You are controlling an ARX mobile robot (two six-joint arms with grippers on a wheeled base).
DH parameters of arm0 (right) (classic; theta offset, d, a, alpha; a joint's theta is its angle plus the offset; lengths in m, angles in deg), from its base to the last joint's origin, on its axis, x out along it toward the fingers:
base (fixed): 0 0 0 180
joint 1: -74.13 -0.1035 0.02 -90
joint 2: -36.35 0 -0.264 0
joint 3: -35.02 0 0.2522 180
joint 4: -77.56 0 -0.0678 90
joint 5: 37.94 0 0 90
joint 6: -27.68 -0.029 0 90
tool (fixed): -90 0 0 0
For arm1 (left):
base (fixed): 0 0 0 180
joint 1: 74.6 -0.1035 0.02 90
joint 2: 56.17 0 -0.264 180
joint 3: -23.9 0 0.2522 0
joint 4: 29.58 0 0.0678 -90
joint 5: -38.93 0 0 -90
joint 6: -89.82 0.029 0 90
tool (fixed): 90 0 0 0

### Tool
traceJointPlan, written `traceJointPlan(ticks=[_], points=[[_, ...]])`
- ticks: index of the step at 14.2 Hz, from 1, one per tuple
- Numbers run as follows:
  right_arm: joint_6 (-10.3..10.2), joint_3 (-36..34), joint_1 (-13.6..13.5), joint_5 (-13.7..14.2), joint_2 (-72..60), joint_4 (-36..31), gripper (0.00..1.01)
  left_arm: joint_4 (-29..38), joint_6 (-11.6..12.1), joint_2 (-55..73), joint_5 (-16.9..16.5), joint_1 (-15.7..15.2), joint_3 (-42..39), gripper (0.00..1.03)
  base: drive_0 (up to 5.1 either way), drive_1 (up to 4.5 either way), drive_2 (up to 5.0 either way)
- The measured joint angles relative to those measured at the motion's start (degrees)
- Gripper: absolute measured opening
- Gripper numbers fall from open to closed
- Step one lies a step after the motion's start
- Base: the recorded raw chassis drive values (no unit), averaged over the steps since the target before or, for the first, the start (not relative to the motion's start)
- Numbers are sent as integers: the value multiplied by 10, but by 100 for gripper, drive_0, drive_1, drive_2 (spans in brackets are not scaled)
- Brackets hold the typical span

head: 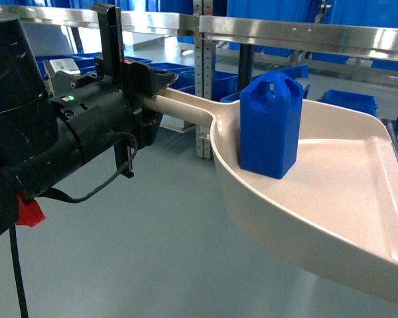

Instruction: Place part in tray to right shelf

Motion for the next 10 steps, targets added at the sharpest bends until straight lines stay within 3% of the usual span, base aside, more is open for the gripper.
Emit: traceJointPlan(ticks=[10], points=[[0,0,0,0,0,0,98,0,0,0,2,-1,0,13,-162,-162,-162]])
